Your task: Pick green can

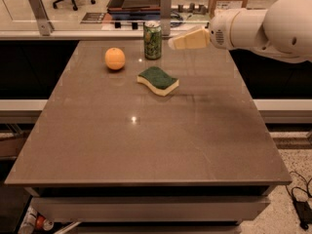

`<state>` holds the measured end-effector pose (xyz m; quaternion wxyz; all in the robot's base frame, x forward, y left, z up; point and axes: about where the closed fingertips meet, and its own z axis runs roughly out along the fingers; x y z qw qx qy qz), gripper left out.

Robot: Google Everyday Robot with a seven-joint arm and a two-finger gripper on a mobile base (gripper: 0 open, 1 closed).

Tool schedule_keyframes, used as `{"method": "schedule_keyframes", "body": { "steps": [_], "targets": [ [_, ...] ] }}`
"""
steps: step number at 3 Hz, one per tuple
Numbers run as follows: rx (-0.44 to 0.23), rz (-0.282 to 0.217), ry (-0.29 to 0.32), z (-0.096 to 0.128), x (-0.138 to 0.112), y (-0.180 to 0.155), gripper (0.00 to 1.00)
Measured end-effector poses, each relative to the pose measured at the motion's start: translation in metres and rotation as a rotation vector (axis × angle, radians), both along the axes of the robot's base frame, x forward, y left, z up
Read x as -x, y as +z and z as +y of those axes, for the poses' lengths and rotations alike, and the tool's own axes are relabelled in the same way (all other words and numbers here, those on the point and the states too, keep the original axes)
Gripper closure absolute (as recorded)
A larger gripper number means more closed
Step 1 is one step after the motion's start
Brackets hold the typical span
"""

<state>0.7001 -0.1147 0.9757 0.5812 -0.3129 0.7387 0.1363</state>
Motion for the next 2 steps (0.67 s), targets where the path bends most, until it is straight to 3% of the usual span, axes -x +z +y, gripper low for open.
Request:
{"method": "schedule_keyframes", "body": {
  "steps": [2],
  "targets": [
    [-0.069, -0.013, 0.038, 0.033, -0.039, -0.012, 0.0]
  ]
}}
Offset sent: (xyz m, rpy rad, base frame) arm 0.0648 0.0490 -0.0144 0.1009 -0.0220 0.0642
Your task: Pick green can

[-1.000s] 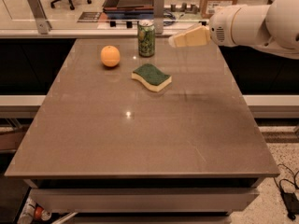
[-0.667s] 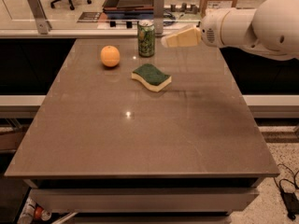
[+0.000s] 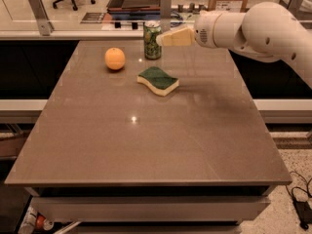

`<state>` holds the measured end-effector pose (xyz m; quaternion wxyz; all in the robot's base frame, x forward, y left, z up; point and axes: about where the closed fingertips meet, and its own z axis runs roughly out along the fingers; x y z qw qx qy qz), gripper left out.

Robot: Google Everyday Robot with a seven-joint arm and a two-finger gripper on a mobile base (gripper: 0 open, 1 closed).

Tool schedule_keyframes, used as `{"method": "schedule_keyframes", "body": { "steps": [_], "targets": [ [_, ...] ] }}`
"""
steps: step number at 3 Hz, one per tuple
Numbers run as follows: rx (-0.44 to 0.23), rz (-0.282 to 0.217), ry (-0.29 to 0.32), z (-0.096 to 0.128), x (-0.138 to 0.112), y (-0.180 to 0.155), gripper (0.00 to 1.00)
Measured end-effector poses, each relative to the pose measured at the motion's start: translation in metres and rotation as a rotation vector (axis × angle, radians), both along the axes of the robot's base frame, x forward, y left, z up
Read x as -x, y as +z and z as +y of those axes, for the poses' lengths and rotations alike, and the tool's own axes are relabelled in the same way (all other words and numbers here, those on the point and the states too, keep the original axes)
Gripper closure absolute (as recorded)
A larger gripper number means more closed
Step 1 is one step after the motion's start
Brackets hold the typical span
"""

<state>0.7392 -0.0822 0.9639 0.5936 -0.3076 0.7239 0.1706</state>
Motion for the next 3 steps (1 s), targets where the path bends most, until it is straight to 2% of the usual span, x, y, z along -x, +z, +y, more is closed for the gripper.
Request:
{"method": "schedule_keyframes", "body": {
  "steps": [3],
  "targets": [
    [-0.11, 0.003, 0.068, 0.059, -0.058, -0.024, 0.0]
  ]
}}
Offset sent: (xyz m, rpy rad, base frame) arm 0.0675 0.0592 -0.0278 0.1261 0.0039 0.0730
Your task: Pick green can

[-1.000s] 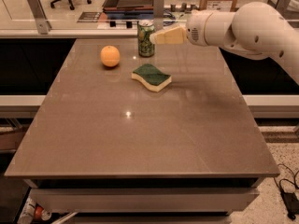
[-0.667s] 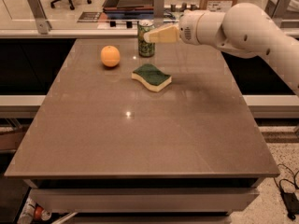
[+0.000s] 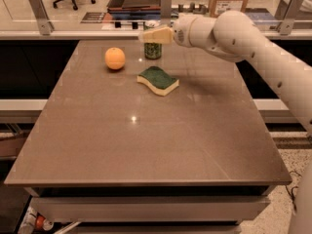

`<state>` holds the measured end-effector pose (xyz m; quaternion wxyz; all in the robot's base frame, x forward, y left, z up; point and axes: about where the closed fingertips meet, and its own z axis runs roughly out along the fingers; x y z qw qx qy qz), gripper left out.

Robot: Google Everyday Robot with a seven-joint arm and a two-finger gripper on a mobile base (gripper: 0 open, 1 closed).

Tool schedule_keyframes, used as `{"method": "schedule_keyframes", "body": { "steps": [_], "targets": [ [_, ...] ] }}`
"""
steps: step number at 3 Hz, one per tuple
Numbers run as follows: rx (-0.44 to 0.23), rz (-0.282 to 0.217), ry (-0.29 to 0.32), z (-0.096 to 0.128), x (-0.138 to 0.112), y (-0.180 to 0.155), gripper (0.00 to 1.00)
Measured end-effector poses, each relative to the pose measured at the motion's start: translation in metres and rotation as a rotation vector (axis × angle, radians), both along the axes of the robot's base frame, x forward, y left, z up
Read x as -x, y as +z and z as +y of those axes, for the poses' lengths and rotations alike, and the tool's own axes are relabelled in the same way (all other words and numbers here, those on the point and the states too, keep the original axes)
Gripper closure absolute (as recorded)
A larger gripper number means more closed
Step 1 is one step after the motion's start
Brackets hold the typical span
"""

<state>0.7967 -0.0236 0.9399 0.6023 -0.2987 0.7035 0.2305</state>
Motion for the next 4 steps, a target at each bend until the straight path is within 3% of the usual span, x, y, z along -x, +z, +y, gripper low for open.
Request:
{"method": "schedule_keyframes", "body": {
  "steps": [2, 4],
  "targets": [
    [-0.081, 0.008, 0.011, 0.027, -0.027, -0.016, 0.0],
    [-0.093, 0.025, -0.009, 0.027, -0.031, -0.029, 0.0]
  ]
}}
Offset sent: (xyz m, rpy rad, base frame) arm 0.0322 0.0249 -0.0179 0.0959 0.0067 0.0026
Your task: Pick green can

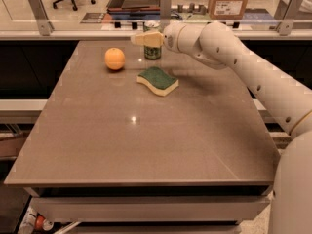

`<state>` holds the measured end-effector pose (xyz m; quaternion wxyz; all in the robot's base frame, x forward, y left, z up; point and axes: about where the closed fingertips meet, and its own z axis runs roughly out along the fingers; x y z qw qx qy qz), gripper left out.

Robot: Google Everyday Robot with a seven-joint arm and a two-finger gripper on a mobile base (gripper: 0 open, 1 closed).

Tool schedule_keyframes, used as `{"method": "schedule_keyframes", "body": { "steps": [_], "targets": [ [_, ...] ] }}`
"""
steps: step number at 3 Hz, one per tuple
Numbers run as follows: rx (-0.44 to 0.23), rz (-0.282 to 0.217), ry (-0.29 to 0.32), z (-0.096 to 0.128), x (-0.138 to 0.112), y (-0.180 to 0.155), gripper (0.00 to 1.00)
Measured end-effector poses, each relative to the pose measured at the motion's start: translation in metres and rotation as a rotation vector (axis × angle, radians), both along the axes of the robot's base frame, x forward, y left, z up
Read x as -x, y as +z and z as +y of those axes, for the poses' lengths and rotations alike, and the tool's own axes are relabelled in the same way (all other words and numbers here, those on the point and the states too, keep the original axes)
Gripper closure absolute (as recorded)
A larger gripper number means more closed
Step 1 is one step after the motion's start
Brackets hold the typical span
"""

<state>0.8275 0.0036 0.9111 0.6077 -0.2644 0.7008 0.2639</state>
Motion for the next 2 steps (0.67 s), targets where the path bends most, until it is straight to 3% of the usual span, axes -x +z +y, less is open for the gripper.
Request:
{"method": "schedule_keyframes", "body": {
  "steps": [2],
  "targets": [
    [-0.001, 0.002, 0.007, 0.0057, 0.0002, -0.0013, 0.4]
  ]
}}
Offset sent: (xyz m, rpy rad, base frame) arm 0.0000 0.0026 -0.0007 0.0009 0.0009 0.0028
